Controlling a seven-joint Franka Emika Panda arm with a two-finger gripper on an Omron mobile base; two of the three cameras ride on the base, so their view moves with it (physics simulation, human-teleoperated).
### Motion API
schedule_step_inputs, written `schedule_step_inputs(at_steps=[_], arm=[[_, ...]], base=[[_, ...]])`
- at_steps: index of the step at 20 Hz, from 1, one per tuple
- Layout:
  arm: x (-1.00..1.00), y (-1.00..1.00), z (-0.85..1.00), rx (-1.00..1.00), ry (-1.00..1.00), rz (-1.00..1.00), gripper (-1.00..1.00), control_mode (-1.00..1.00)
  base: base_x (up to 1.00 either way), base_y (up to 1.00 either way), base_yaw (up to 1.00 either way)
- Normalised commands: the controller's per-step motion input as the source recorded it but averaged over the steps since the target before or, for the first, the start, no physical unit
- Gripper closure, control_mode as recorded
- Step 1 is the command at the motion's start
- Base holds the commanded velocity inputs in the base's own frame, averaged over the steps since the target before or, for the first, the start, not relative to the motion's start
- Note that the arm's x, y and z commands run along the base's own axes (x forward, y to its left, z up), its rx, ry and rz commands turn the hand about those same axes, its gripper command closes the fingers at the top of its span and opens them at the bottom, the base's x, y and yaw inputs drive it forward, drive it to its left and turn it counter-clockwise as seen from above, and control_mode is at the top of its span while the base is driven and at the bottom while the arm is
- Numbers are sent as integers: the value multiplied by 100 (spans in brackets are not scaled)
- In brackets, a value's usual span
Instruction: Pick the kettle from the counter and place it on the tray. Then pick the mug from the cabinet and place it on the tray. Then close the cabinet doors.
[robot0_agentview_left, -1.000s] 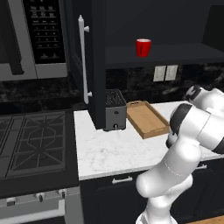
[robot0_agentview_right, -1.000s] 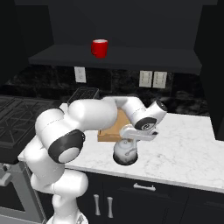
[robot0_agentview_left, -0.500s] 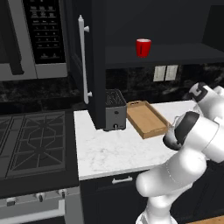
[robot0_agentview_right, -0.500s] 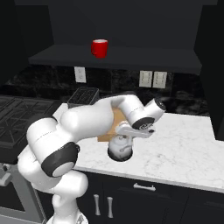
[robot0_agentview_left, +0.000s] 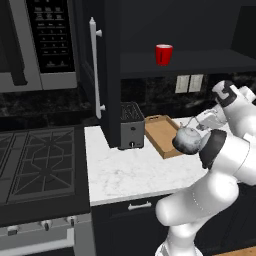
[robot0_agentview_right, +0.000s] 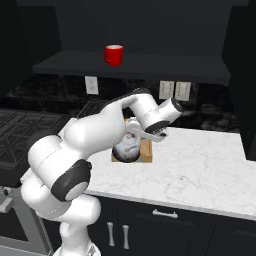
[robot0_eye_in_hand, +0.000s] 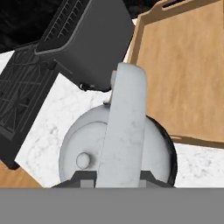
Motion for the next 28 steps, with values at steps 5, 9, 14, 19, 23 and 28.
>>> schedule_step_inputs(at_steps=[5, 9, 14, 19, 23, 28], arm=[[65, 11, 2, 8, -3, -14, 100, -100], [60, 1, -7, 0, -11, -12, 100, -100], [62, 0, -6, 0, -2, -11, 100, -100], [51, 0, -20, 0, 0, -4, 100, -100], [43, 0, -23, 0, 0, 0, 100, -100], [38, 0, -12, 0, 0, 0, 100, -100]], base=[[0, 0, 0], [0, 0, 0], [0, 0, 0], [0, 0, 0], [0, 0, 0], [0, 0, 0]])
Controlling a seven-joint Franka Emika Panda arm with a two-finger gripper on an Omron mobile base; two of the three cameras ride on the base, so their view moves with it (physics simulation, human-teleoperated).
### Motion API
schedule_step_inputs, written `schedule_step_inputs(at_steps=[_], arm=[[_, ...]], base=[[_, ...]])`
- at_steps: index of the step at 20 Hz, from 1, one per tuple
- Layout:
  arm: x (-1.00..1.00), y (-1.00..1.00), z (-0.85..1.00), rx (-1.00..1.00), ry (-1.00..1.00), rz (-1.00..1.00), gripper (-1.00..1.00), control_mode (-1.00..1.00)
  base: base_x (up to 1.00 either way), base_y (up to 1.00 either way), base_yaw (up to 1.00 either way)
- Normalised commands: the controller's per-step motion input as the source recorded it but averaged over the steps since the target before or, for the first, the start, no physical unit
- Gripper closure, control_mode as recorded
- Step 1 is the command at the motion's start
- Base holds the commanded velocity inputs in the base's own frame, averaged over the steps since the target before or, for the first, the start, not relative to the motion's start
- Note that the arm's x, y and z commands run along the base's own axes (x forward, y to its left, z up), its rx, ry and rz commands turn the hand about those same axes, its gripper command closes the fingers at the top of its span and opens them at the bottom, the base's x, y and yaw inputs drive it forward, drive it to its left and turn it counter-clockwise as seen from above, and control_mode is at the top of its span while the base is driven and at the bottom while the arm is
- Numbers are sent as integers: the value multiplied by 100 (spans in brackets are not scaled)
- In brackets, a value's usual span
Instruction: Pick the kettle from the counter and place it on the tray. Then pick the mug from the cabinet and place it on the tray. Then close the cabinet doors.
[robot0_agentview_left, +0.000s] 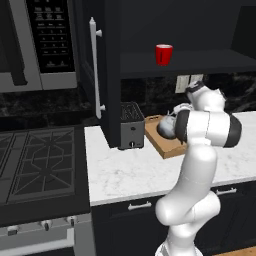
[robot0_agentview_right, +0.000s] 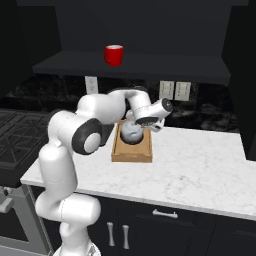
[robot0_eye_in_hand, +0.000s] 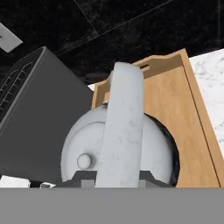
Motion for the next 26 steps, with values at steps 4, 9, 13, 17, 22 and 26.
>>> schedule_step_inputs(at_steps=[4, 9, 13, 17, 22, 26], arm=[[43, 0, -2, 0, 0, 0, 100, -100], [43, 0, -6, 0, 0, 0, 100, -100], [38, 1, -10, 0, 0, 0, 100, -100], [42, 2, -5, 0, 0, 0, 100, -100], [39, 7, -8, 0, 0, 0, 100, -100], [16, 2, -19, 0, 0, 0, 100, -100]], base=[[0, 0, 0], [0, 0, 0], [0, 0, 0], [0, 0, 0], [0, 0, 0], [0, 0, 0]])
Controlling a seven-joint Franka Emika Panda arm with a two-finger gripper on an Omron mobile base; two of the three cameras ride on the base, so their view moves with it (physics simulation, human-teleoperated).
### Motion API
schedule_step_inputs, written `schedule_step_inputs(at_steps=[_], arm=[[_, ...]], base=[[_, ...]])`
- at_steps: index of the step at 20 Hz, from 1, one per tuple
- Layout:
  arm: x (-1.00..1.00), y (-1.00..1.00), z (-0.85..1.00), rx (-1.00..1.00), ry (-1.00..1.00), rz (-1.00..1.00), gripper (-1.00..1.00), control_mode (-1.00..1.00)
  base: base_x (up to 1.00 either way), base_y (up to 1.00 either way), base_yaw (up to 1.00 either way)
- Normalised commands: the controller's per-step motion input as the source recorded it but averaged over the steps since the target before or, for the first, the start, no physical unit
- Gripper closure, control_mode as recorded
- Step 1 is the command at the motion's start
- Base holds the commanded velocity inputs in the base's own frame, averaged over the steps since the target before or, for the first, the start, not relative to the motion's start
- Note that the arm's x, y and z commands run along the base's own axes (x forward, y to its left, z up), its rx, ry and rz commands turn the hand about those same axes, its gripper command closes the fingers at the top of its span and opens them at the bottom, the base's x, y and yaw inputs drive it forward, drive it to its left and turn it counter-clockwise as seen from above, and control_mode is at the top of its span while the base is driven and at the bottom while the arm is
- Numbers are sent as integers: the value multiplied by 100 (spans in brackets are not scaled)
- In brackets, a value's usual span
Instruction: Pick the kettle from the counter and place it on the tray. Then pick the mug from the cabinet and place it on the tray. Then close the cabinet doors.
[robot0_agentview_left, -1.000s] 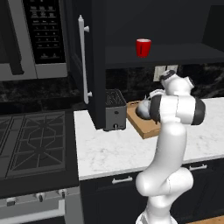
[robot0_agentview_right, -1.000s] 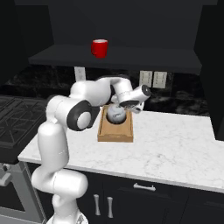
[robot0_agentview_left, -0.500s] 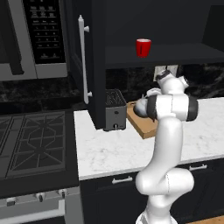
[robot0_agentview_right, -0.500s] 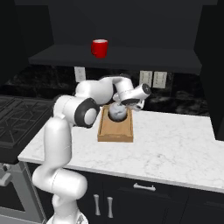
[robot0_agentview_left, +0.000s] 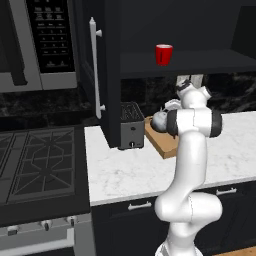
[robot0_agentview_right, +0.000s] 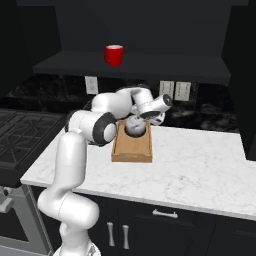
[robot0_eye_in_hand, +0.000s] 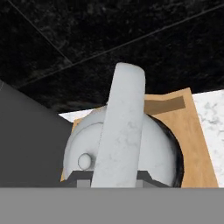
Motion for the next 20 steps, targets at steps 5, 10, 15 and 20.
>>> schedule_step_inputs(at_steps=[5, 10, 15, 20], arm=[[0, 3, -36, 0, 4, 0, 100, -100], [-29, 1, -21, 0, 0, 0, 100, -100], [-32, 3, -5, 0, 0, 0, 100, -100], [0, 24, -25, -2, 3, 0, -100, -100]], base=[[0, 0, 0], [0, 0, 0], [0, 0, 0], [0, 0, 0]])
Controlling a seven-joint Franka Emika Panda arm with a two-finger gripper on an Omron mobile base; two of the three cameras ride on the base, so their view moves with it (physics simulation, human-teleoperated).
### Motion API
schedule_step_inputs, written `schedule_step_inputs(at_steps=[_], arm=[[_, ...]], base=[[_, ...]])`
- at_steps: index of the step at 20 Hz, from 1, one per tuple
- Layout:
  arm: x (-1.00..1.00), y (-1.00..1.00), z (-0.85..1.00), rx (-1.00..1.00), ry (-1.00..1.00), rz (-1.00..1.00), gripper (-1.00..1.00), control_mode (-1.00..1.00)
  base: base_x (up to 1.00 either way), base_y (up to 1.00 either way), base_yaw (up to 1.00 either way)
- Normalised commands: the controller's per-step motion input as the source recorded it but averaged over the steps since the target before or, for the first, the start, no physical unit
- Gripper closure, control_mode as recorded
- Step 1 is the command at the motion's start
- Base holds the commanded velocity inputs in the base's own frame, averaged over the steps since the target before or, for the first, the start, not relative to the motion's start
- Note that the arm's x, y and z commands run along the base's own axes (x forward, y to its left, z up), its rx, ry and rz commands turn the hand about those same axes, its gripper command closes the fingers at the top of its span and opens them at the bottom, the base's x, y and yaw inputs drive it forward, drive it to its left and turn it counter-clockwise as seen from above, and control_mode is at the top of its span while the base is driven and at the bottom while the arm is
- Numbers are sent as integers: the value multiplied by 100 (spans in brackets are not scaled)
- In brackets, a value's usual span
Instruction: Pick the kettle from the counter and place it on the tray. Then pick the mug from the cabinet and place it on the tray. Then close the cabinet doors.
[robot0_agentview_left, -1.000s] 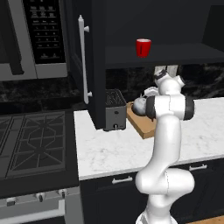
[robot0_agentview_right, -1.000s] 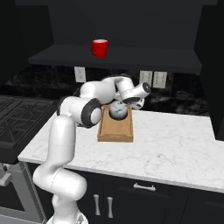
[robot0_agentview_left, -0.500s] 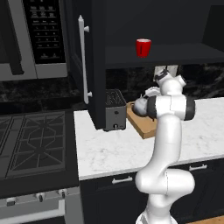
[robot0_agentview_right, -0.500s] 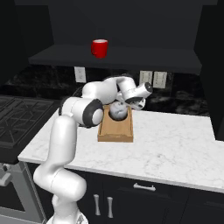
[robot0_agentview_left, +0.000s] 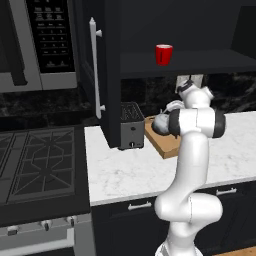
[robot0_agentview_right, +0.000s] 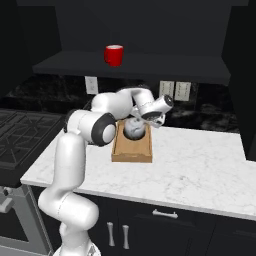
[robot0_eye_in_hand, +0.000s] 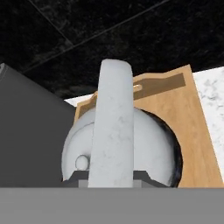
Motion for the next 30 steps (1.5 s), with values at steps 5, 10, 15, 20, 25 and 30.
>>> schedule_step_inputs(at_steps=[5, 10, 15, 20, 25, 30], arm=[[-1, 0, -9, 0, 2, 2, -100, -100], [-17, -5, 4, 0, -11, 0, -100, -100], [-19, -8, 7, 0, -5, -4, -100, -100], [-17, -8, 6, 1, 0, -7, -100, -100], [-52, 1, 29, 0, -10, -4, -100, -100], [-68, 16, 19, 0, -17, -3, -100, -100]], base=[[0, 0, 0], [0, 0, 0], [0, 0, 0], [0, 0, 0], [0, 0, 0], [0, 0, 0]])
